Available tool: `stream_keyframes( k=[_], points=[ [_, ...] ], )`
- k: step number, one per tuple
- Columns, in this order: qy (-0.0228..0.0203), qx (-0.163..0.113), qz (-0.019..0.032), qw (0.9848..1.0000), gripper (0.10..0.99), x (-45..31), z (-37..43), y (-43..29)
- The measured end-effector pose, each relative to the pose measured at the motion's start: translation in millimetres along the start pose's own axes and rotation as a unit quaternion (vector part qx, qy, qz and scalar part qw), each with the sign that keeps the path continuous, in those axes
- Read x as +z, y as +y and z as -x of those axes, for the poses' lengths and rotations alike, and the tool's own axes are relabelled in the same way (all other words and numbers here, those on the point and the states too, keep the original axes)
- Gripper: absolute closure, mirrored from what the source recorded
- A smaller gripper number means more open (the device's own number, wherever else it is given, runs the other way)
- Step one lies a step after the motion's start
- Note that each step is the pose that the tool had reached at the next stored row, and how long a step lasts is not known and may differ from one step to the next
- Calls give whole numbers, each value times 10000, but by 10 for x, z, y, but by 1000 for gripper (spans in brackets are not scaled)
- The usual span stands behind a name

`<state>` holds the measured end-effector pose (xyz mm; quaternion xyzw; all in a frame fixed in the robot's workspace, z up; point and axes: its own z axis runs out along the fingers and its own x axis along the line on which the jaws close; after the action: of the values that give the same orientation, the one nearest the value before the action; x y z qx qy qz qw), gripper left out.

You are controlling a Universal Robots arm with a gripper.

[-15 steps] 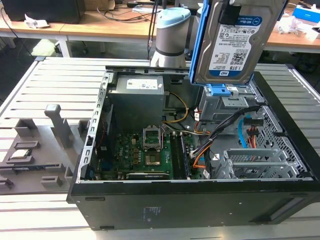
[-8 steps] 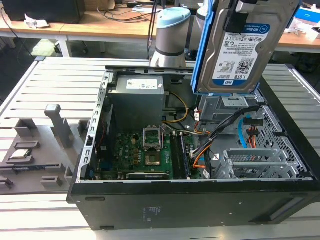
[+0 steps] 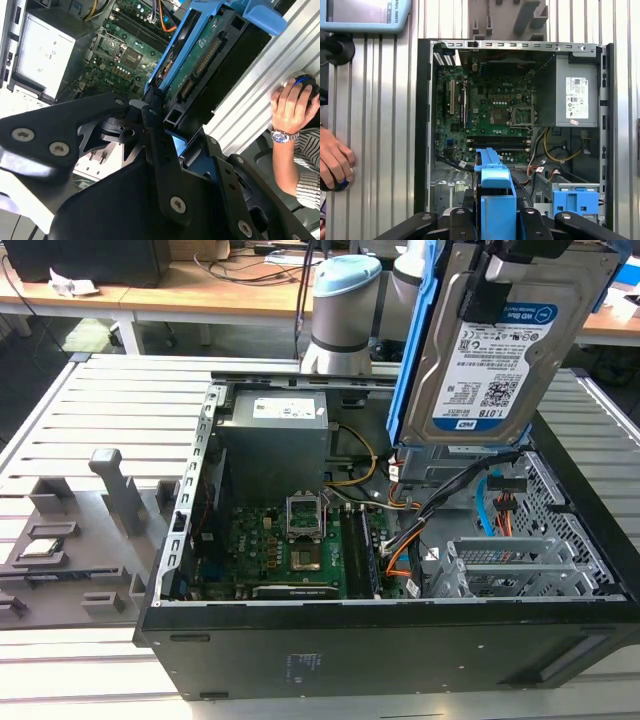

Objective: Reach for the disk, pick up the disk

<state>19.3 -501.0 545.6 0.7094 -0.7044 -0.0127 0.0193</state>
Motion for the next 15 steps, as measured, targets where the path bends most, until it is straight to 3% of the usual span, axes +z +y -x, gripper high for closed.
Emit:
stream_keyframes(
  k=[15],
  points=[
    [0, 0, 0, 10000, 722, 3, -391, 3]
  ],
)
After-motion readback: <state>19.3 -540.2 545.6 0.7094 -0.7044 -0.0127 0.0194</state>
